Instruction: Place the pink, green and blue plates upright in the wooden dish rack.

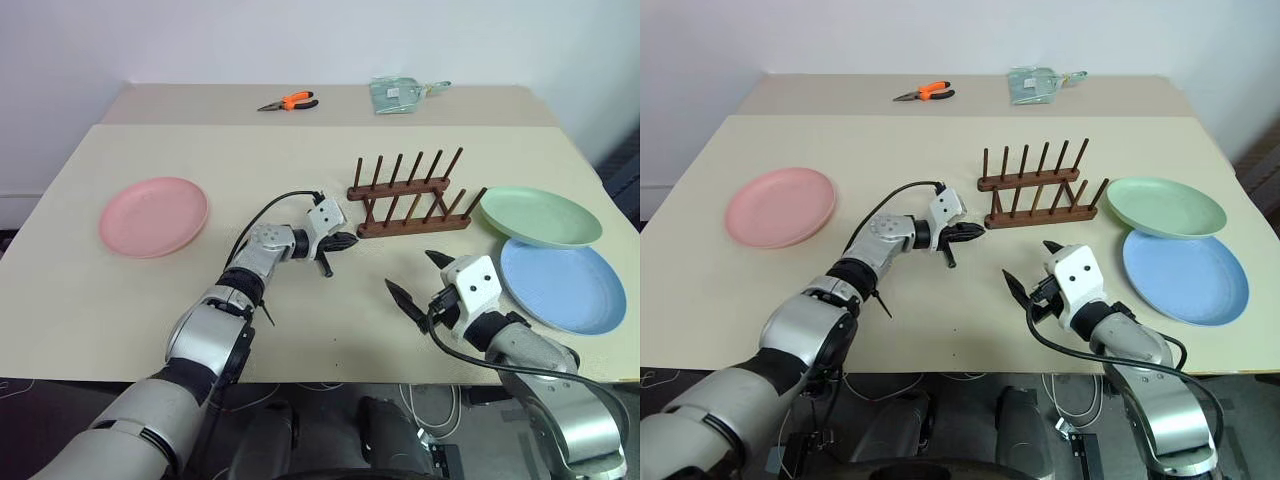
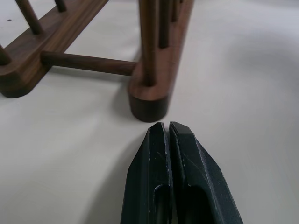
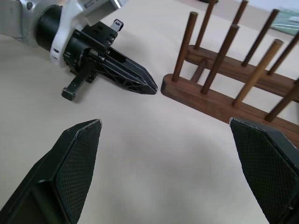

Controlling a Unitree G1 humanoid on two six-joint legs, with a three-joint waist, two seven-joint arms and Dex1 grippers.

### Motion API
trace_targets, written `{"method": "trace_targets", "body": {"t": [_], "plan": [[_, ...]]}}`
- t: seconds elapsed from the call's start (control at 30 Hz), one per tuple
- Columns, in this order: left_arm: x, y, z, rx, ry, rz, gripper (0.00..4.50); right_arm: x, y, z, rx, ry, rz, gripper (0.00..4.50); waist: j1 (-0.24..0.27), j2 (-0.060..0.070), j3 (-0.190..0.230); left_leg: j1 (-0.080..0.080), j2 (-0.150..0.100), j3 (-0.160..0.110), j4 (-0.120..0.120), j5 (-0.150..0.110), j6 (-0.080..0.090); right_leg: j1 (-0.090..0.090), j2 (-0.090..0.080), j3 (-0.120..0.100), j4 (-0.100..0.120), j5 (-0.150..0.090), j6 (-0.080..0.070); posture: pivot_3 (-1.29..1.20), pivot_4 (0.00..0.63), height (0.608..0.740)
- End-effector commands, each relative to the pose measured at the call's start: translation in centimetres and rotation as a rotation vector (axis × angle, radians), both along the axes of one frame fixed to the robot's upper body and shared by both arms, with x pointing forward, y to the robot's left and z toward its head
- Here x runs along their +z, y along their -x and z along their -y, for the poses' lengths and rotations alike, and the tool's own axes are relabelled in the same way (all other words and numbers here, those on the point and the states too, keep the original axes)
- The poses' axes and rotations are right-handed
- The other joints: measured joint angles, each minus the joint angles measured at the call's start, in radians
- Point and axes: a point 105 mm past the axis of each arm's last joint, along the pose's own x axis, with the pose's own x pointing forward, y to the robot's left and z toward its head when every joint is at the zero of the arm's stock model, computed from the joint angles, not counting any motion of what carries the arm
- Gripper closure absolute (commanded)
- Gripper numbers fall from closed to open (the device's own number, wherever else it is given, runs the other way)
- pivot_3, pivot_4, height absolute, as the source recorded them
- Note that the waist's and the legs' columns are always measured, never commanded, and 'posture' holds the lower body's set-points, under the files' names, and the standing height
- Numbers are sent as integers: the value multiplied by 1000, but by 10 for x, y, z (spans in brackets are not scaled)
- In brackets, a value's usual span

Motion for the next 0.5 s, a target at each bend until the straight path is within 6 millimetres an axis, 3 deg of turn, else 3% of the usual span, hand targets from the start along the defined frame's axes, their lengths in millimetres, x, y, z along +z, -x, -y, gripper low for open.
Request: {"method": "trace_targets", "body": {"t": [0.03,0.1,0.27,0.5], "plan": [[-10,5,-5,3,6,-55,3856,6,-2,-3,24,7,30,0,0,0,0,0,0,0,0,0,0,0,0,0,0,0,0,0,150,740],[-8,-1,-6,39,2,-41,3176,5,-3,-5,31,10,30,0,0,0,0,0,0,0,0,0,0,0,0,0,0,0,0,0,150,740],[2,-16,4,156,0,-21,707,5,-5,-7,29,11,38,0,1,0,0,0,0,0,1,0,0,0,0,0,1,0,0,0,150,740],[1,-15,29,172,-36,-39,707,5,-3,-7,2,7,48,0,1,-1,0,0,0,0,1,0,0,0,0,0,1,0,1,0,150,740]]}}
